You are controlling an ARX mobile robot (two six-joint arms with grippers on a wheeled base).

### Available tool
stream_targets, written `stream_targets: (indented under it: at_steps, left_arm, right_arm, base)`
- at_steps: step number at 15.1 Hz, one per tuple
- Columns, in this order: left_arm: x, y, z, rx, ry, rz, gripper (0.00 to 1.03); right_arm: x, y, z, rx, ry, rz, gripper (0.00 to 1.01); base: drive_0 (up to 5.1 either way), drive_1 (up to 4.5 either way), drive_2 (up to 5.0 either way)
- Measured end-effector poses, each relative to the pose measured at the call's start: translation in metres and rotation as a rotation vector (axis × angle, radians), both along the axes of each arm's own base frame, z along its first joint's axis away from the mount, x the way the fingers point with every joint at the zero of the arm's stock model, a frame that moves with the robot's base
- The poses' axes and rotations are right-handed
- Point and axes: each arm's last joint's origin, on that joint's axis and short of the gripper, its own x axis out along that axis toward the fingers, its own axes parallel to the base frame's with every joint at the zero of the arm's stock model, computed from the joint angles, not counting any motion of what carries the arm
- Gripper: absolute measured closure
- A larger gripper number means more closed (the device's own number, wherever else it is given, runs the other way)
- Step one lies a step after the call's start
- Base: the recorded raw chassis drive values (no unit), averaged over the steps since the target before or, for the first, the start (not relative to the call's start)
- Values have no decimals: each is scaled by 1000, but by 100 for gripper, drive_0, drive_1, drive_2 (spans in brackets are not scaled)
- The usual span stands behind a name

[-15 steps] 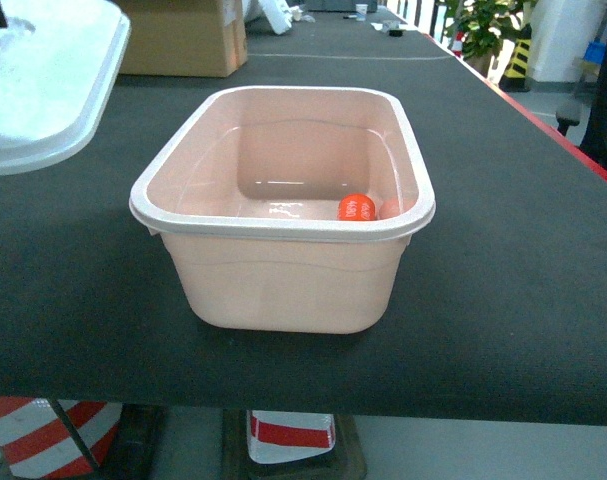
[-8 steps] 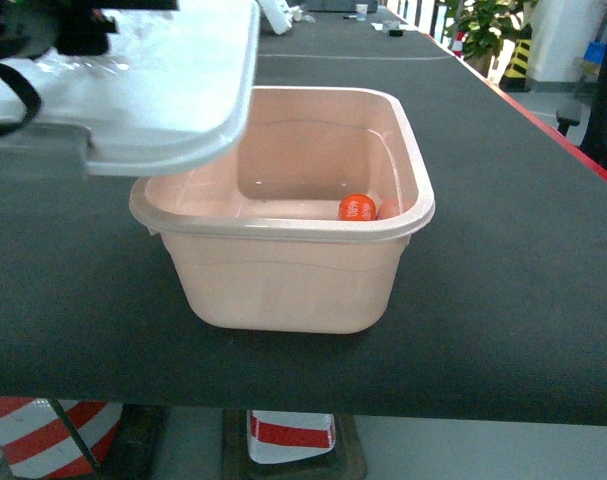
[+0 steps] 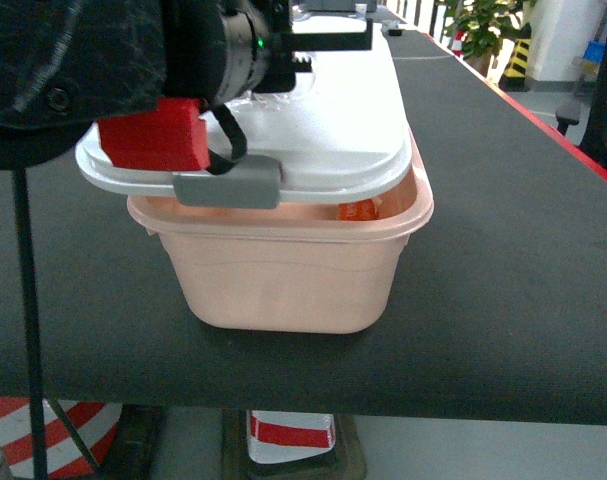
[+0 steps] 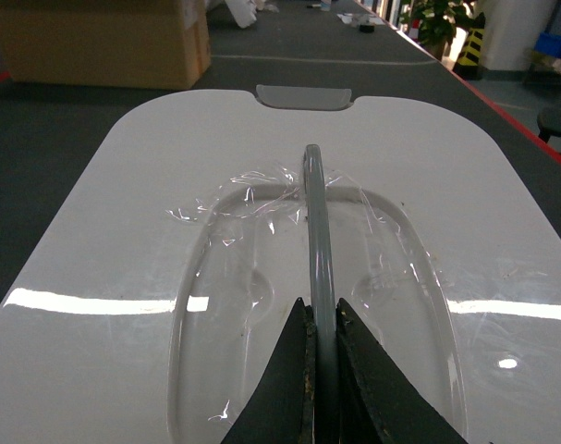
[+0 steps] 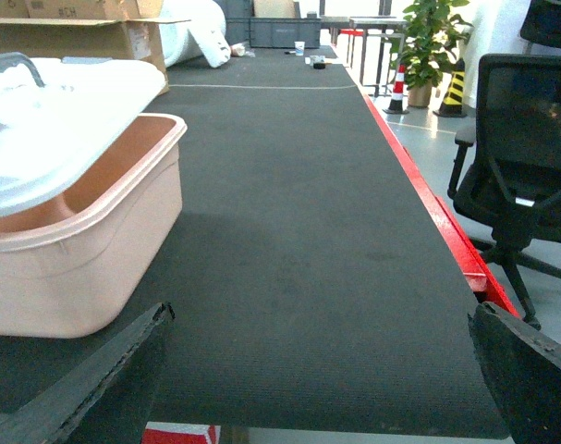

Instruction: Pick capacitor and pack into box

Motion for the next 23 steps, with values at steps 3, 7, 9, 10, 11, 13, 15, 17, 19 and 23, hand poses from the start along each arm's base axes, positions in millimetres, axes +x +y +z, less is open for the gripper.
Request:
stream_targets:
  at_steps: [3, 7, 9, 10, 11, 13, 15, 17, 19, 23]
  left_arm:
    - [4, -13, -6, 1, 17, -13, 101]
    - [7, -19, -10, 8, 25, 2, 101]
    - [8, -20, -15, 15, 36, 0, 101]
    - [8, -20, -18, 18, 41, -1, 101]
    - [9, -20, -20, 20, 45, -1, 101]
    - [10, -21, -24, 25, 53, -1, 101]
    - [10, -22, -26, 25, 55, -10, 101]
    - [11, -23, -24, 12, 34, -23, 87]
    - [11, -23, -21, 8, 11, -23, 63]
    - [15, -10, -6, 4, -53, 17, 15]
  right_arm:
    - [0, 0, 0, 0, 0, 0, 3]
    - [0, 0, 0, 0, 0, 0, 3]
    - [0, 0, 0, 0, 0, 0, 3]
    - [0, 0, 0, 0, 0, 0, 3]
    - [0, 0, 0, 0, 0, 0, 3]
    - [0, 0, 0, 0, 0, 0, 3]
    - [0, 0, 0, 0, 0, 0, 3]
    - [0, 0, 0, 0, 0, 0, 3]
    - [0, 0, 0, 0, 0, 0, 3]
    - [0, 0, 0, 0, 0, 0, 3]
  base:
    - [0, 0, 0]
    - [0, 0, 0]
    - [0, 0, 0]
    - [0, 0, 0]
    - [0, 0, 0]
    - [0, 0, 0]
    - [0, 0, 0]
    - [0, 0, 0]
    - [0, 0, 0]
    - [0, 0, 0]
